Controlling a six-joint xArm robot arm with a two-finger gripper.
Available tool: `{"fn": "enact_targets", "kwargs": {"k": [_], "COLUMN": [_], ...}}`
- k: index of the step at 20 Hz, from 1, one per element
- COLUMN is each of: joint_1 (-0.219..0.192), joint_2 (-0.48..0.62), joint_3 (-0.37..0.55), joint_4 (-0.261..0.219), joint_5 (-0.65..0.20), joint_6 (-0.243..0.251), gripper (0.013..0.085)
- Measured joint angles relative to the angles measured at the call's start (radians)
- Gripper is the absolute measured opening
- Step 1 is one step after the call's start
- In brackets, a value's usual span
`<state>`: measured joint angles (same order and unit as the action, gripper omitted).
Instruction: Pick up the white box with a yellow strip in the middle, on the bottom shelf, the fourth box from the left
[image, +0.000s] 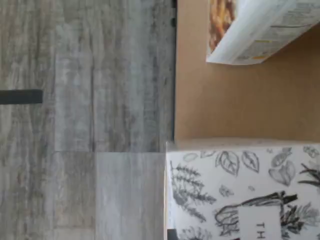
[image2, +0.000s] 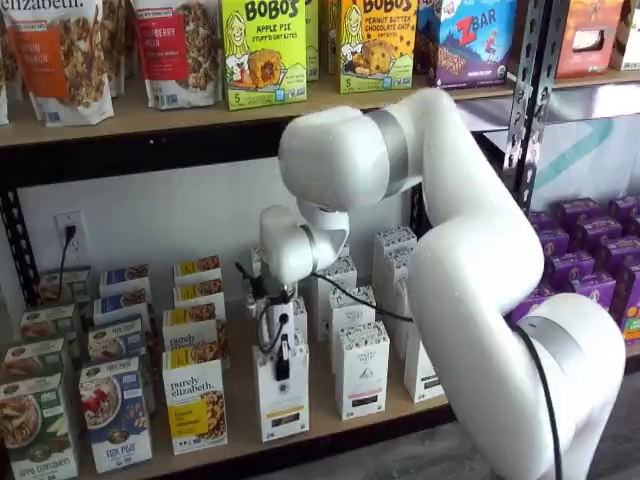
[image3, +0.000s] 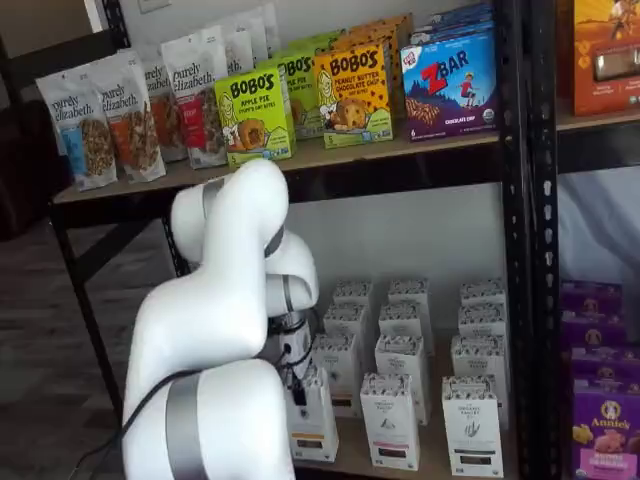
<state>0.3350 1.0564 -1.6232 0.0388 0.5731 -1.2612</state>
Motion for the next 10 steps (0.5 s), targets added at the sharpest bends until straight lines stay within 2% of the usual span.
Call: {"fn": "enact_targets", "kwargs": {"k": [5,10], "joint_1": [0.0,0.003], "joint_2": [-0.111,-0.196], "joint_3": [0.155,0.27], "joint_4": [-0.004,-0.017], "joint_5": [-0.041,-0.059], "joint_6": [0.002,0.016], "gripper": [0.045,0.045]}}
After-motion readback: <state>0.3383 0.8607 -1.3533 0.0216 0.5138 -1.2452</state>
